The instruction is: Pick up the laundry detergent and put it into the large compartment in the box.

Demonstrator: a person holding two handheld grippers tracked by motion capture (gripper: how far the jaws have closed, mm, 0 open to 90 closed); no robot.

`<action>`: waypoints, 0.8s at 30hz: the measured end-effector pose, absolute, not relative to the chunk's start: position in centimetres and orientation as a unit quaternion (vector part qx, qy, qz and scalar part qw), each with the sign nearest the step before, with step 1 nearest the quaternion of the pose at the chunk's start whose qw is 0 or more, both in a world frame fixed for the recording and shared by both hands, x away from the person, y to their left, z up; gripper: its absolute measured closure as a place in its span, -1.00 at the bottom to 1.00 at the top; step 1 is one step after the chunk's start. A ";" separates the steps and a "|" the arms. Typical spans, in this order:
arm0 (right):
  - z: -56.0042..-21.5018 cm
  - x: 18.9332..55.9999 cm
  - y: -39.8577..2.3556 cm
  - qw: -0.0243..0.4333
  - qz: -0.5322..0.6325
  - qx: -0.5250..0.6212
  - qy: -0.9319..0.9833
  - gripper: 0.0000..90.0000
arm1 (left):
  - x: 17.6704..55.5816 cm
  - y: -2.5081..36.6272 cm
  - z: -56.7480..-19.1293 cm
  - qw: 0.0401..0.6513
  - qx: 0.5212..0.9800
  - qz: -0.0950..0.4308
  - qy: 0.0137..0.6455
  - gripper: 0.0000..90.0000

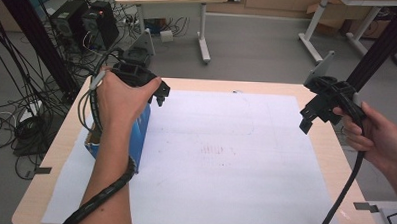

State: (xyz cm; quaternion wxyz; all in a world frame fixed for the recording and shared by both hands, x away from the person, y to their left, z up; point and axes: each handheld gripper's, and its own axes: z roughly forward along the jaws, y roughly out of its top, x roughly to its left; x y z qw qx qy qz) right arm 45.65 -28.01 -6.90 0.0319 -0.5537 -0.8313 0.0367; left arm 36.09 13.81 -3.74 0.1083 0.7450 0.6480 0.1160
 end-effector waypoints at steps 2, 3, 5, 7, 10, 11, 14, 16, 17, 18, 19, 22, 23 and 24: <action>-6.9 45.7 -28.1 0.032 0.036 -0.554 -0.831 -0.92 | 36.3 13.6 -3.8 0.106 0.748 0.114 0.645 -0.77; -6.9 45.7 -28.1 0.033 0.036 -0.554 -0.831 -0.92 | 36.4 13.5 -3.9 0.105 0.748 0.113 0.645 -0.77; -7.0 45.8 -28.2 0.035 0.035 -0.554 -0.831 -0.92 | 36.6 13.4 -4.1 0.103 0.748 0.111 0.646 -0.77; -7.0 45.8 -28.1 0.036 0.035 -0.553 -0.831 -0.92 | 36.7 13.2 -4.3 0.104 0.748 0.110 0.646 -0.77; -7.0 45.8 -28.1 0.035 0.035 -0.553 -0.832 -0.92 | 36.8 13.0 -4.5 0.105 0.751 0.107 0.644 -0.77; -7.0 45.8 -28.1 0.035 0.036 -0.552 -0.832 -0.92 | 36.9 12.9 -4.5 0.104 0.751 0.107 0.643 -0.77; -7.0 45.8 -28.1 0.035 0.036 -0.552 -0.832 -0.92 | 37.0 12.8 -4.6 0.103 0.753 0.106 0.642 -0.77; -7.0 45.8 -28.1 0.036 0.035 -0.552 -0.832 -0.92 | 37.0 12.7 -4.6 0.102 0.752 0.106 0.643 -0.77; -7.0 45.8 -28.1 0.036 0.035 -0.552 -0.832 -0.92 | 37.1 12.6 -4.5 0.101 0.752 0.107 0.642 -0.77; -7.0 45.9 -28.1 0.036 0.035 -0.552 -0.832 -0.92 | 37.1 12.6 -4.5 0.101 0.754 0.107 0.640 -0.77; -7.0 45.9 -28.1 0.036 0.036 -0.552 -0.832 -0.92 | 37.1 12.5 -4.5 0.102 0.754 0.106 0.640 -0.77; -7.0 45.8 -28.0 0.036 0.035 -0.551 -0.833 -0.92 | 37.2 12.4 -4.4 0.102 0.755 0.108 0.639 -0.77; -7.0 45.8 -28.0 0.035 0.035 -0.550 -0.834 -0.92 | 37.2 12.4 -4.5 0.102 0.755 0.108 0.639 -0.77; -7.0 45.8 -28.0 0.035 0.035 -0.550 -0.834 -0.92 | 37.2 12.4 -4.5 0.102 0.754 0.107 0.640 -0.77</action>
